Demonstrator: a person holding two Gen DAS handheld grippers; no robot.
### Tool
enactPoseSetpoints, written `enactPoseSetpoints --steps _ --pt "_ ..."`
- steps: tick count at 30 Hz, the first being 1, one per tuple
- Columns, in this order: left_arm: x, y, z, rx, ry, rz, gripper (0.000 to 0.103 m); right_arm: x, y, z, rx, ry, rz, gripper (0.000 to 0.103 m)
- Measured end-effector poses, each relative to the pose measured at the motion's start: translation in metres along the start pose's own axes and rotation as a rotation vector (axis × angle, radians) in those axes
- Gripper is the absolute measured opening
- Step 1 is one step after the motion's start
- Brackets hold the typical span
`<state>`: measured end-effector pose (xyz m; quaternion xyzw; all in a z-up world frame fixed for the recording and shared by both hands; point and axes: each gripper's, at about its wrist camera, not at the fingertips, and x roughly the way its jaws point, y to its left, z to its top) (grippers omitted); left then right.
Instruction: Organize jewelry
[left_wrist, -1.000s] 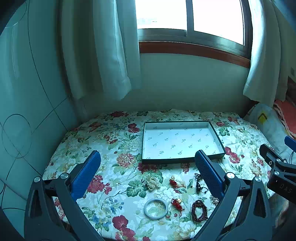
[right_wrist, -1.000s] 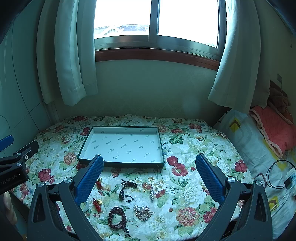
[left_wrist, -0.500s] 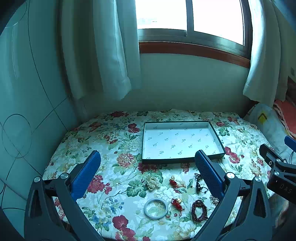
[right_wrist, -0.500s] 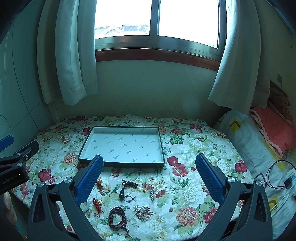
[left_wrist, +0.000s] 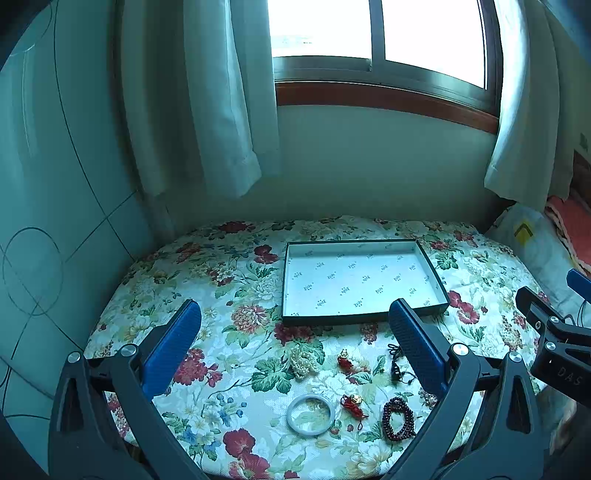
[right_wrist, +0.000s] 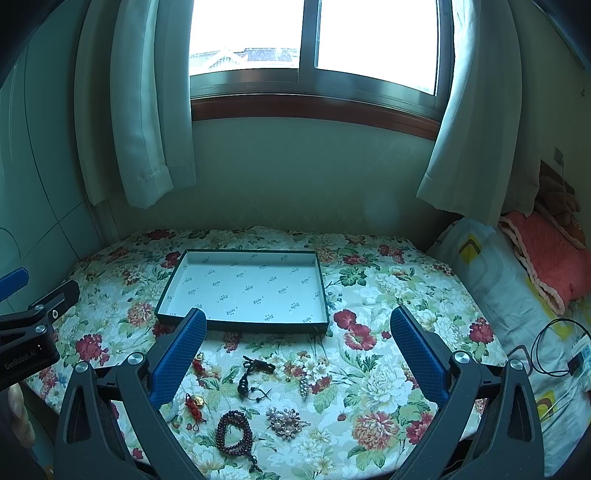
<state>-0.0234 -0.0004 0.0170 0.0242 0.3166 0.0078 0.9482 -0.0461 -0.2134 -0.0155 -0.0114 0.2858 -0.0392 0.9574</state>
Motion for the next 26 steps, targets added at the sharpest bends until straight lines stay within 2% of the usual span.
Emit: enactPoseSetpoints --steps 26 --pt "0.0085 0.0 -0.0031 -0.008 0.019 0.008 0.101 0.0055 -0.0008 -0.0036 -0.001 0.014 0.0 0.099"
